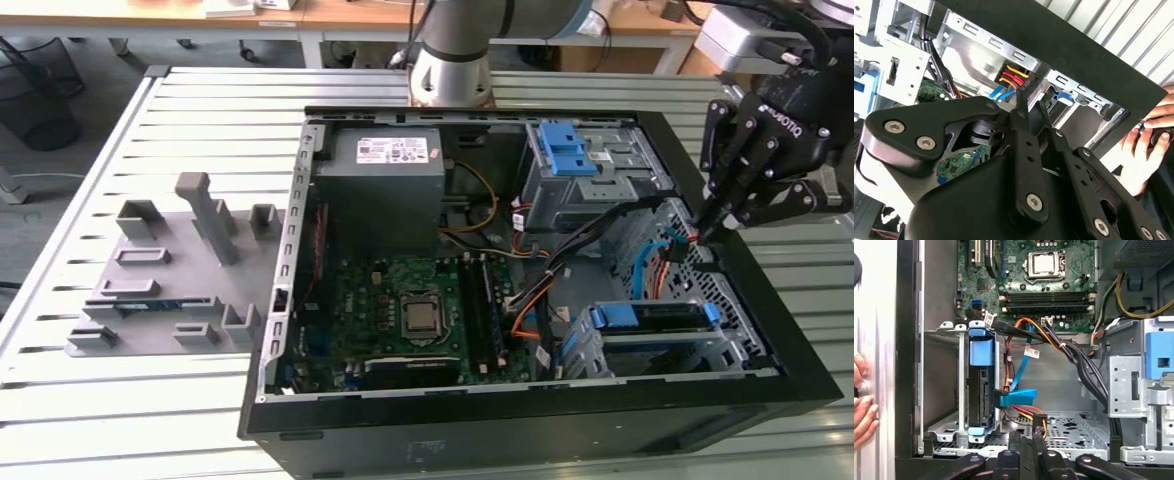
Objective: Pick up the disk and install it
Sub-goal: 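Insert the first disk wire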
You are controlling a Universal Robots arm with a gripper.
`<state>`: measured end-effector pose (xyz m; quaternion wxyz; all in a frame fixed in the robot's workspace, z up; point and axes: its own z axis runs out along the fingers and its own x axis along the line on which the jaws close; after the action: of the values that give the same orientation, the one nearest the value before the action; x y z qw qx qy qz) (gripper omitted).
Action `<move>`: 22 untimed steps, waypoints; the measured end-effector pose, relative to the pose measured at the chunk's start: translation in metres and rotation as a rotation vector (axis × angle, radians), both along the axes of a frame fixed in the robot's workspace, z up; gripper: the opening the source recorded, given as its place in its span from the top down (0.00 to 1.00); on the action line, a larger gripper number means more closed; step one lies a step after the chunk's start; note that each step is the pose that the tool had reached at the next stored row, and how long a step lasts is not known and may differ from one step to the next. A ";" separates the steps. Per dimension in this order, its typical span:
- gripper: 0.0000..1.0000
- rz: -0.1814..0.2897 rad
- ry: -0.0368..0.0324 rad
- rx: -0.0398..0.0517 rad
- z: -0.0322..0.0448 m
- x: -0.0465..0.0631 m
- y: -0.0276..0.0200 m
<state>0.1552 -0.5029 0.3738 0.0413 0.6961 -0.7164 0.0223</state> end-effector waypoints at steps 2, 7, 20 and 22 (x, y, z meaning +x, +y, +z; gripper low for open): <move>0.75 0.000 0.0005 -0.0032 -0.0016 0.000 0.0006; 0.75 -0.001 0.0005 -0.0040 -0.0007 0.000 0.0012; 0.75 -0.003 0.0017 -0.0147 -0.0038 0.000 0.0100; 0.75 -0.003 0.0023 -0.0192 -0.0046 0.000 0.0105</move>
<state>0.1550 -0.4925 0.3692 0.0488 0.6946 -0.7172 0.0283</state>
